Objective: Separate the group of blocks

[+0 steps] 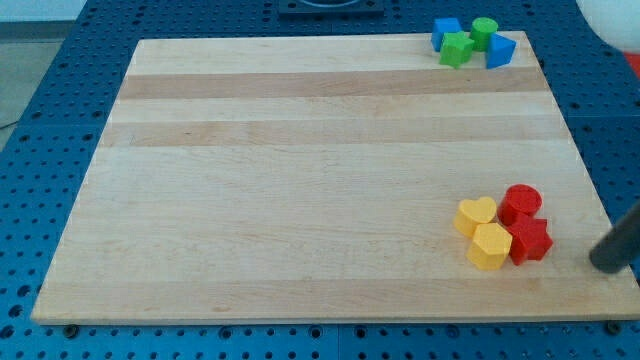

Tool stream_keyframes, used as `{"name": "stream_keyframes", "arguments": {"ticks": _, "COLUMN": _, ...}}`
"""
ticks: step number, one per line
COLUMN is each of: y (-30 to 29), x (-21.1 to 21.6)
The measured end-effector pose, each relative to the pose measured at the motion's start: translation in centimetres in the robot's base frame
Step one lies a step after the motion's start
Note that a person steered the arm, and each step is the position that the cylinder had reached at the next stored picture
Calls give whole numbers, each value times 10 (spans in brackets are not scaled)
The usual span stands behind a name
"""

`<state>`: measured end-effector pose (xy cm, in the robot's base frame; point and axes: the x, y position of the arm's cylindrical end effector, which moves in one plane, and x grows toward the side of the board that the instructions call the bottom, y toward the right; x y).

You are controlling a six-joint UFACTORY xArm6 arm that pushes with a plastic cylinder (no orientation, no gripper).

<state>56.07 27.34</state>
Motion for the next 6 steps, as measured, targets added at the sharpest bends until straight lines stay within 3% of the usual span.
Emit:
{"name": "stream_keyframes", "arguments": {"ticks": 1, "y": -2, "x": -35}}
{"name": "stream_keyframes", "arguments": {"ticks": 2, "y": -1, "x": -9}}
{"name": "stream_keyframes", "arguments": {"ticks": 3, "y": -25, "x": 51}}
{"name": "stream_keyframes", "arguments": {"ticks": 4, "y": -73, "x": 53}}
{"name": "stream_keyframes", "arguments": {"ticks": 6, "y": -98, "x": -58}}
